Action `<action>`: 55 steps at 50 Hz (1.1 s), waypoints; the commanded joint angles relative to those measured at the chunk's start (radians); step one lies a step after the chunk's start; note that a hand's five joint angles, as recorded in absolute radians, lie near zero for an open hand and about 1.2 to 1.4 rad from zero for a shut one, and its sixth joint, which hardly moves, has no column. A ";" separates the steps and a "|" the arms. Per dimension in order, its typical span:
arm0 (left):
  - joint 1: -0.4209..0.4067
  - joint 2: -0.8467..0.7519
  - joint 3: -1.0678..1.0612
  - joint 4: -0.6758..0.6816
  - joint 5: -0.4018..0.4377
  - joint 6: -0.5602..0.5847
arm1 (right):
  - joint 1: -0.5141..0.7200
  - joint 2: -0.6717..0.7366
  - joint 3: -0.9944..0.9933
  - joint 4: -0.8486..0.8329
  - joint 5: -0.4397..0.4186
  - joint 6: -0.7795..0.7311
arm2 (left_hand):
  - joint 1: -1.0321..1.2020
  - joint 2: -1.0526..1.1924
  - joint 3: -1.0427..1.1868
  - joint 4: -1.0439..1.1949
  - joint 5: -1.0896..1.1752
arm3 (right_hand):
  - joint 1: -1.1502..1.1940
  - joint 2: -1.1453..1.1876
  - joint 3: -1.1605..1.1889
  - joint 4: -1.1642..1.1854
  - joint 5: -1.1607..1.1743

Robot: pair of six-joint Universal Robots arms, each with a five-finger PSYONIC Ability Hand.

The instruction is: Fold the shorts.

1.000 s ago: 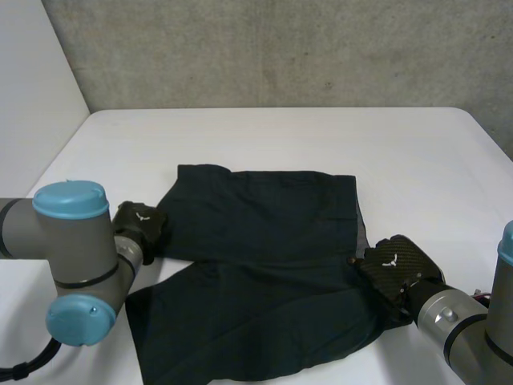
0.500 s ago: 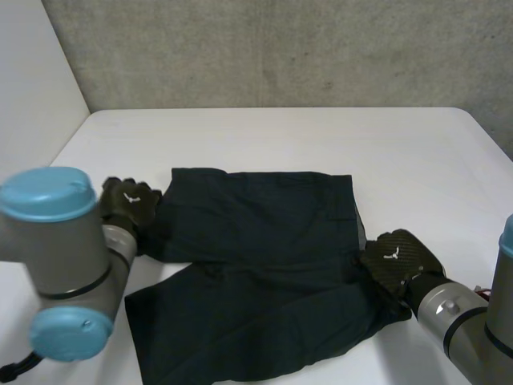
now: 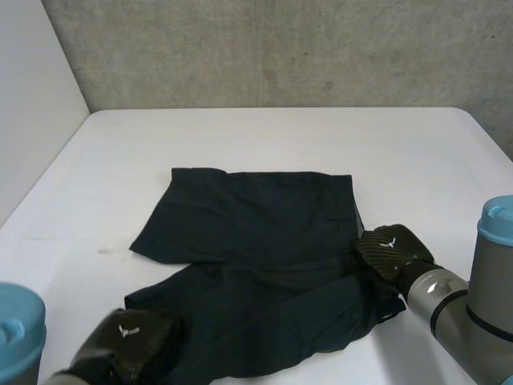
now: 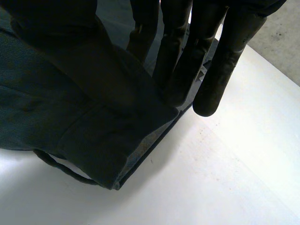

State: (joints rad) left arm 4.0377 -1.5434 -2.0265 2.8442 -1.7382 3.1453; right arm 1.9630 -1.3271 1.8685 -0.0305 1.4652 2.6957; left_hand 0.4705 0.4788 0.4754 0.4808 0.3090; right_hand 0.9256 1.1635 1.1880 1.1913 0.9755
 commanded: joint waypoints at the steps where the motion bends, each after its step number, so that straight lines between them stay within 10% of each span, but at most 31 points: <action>1: -0.046 -0.011 -0.009 0.026 -0.009 0.001 | 0.002 -0.006 0.006 -0.002 0.000 -0.001 | 0.119 0.110 0.114 0.108 0.106 | 0.471 0.233 0.208 0.205 0.246; 12: -0.057 -0.076 0.018 0.038 -0.017 0.019 | -0.004 -0.014 0.005 -0.020 0.003 -0.004 | 0.925 0.917 0.920 0.915 0.912 | 0.471 0.233 0.208 0.205 0.246; 30: 0.152 -0.381 0.554 0.363 -0.044 0.512 | 0.025 0.123 -0.320 -0.014 0.012 -0.059 | 0.926 0.917 0.921 0.915 0.913 | 0.471 0.233 0.208 0.205 0.246; 37: 0.135 -0.465 0.620 0.161 -0.050 0.394 | 0.083 0.200 -0.387 0.040 0.099 -0.071 | 0.926 0.917 0.921 0.915 0.913 | 0.471 0.233 0.208 0.205 0.246; 39: 0.123 -0.416 0.576 0.091 -0.040 0.270 | 0.085 0.195 -0.361 0.038 0.113 -0.068 | 0.294 0.286 0.289 0.284 0.281 | 0.471 0.233 0.208 0.205 0.246; 43: 0.074 -0.299 0.487 0.035 -0.001 0.087 | 0.083 0.183 -0.324 0.030 0.112 -0.062 | -0.013 -0.021 -0.018 -0.023 -0.026 | 0.471 0.233 0.208 0.205 0.246; 55: -0.046 -0.098 0.177 0.026 -0.003 0.002 | 0.083 0.043 -0.190 -0.003 0.110 -0.060 | -0.034 -0.042 -0.039 -0.044 -0.047 | 0.471 0.233 0.208 0.205 0.246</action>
State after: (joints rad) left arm 4.0411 -1.6968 -1.7326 2.8532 -1.7344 3.1546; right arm 2.0474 -1.2108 1.6124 -0.0154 1.5788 2.6356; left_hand 0.4168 0.4129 0.4211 0.4072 0.2317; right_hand 0.9256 1.1635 1.1880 1.1916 0.9755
